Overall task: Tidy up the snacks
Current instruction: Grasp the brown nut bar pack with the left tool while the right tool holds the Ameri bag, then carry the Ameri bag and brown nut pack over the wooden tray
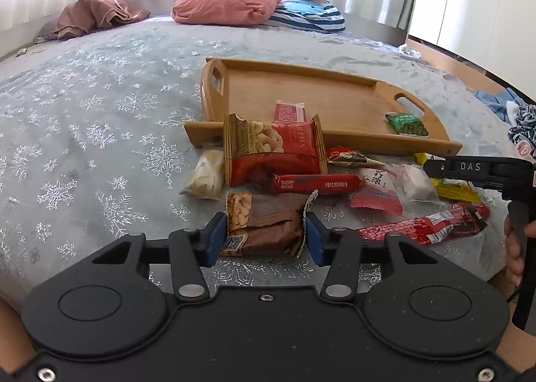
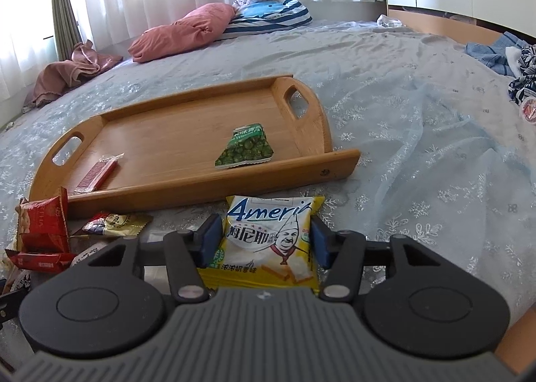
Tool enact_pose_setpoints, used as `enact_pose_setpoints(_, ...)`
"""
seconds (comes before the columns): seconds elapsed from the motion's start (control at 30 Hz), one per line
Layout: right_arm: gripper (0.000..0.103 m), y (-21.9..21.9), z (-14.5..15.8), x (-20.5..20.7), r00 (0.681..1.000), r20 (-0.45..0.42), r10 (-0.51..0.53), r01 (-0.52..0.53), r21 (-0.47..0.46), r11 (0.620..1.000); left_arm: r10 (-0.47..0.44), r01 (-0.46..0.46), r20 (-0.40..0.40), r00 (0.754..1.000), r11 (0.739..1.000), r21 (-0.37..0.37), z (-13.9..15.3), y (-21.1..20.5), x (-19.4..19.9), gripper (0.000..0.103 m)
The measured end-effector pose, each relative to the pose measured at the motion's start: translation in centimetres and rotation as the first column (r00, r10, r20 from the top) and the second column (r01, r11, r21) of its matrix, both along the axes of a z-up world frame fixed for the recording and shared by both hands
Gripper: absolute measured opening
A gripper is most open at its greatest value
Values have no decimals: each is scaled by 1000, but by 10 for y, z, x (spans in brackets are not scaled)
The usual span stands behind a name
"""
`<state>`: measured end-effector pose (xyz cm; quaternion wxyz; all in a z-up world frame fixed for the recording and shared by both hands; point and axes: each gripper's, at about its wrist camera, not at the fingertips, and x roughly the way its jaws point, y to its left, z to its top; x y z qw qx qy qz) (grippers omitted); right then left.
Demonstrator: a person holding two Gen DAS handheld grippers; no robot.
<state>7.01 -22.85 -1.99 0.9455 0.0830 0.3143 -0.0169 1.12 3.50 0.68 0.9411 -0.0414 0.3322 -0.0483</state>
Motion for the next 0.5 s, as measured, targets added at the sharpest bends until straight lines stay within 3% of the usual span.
enact_pose_setpoints(0.5,57,-9,17,-9,999,30,-14,14,-23,1000,-9,10,74,997,1000,-4,34,5,-10,46)
